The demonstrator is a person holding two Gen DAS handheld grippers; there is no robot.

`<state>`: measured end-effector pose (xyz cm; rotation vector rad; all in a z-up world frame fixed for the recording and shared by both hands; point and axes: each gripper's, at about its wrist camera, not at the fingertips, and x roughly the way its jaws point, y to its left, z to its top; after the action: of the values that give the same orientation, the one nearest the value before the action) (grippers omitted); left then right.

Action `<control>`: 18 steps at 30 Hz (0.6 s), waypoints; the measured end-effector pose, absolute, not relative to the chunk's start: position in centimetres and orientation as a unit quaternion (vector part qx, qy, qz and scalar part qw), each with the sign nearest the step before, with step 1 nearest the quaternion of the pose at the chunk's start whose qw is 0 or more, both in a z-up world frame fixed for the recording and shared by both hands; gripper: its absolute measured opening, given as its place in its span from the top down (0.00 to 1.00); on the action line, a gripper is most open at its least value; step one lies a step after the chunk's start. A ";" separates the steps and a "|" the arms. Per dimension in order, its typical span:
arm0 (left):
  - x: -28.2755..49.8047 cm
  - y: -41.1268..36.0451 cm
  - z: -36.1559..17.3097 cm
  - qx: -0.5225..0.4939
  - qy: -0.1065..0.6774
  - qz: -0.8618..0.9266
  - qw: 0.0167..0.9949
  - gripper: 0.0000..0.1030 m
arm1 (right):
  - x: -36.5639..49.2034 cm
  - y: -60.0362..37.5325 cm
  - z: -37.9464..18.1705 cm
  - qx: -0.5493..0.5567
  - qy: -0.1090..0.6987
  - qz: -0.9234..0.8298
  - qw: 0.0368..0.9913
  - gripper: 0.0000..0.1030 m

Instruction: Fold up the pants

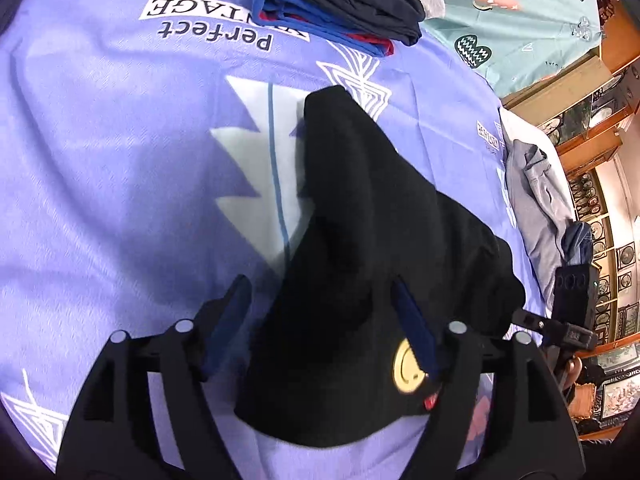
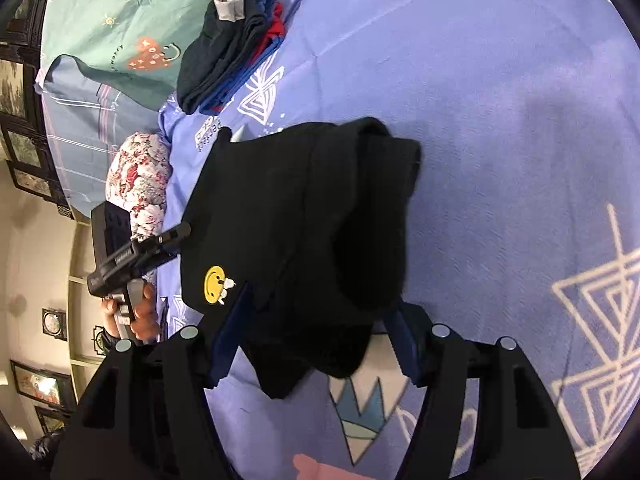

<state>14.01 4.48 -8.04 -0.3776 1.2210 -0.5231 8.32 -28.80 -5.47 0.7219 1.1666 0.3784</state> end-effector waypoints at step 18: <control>8.0 5.0 -6.9 -0.111 0.568 -0.239 0.780 0.17 | 7.8 -25.5 -4.3 0.403 0.541 0.187 0.714 0.72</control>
<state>8.04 4.97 -6.90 -0.2393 1.2277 -0.5176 7.79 -25.46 -4.30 0.8920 1.1988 0.4137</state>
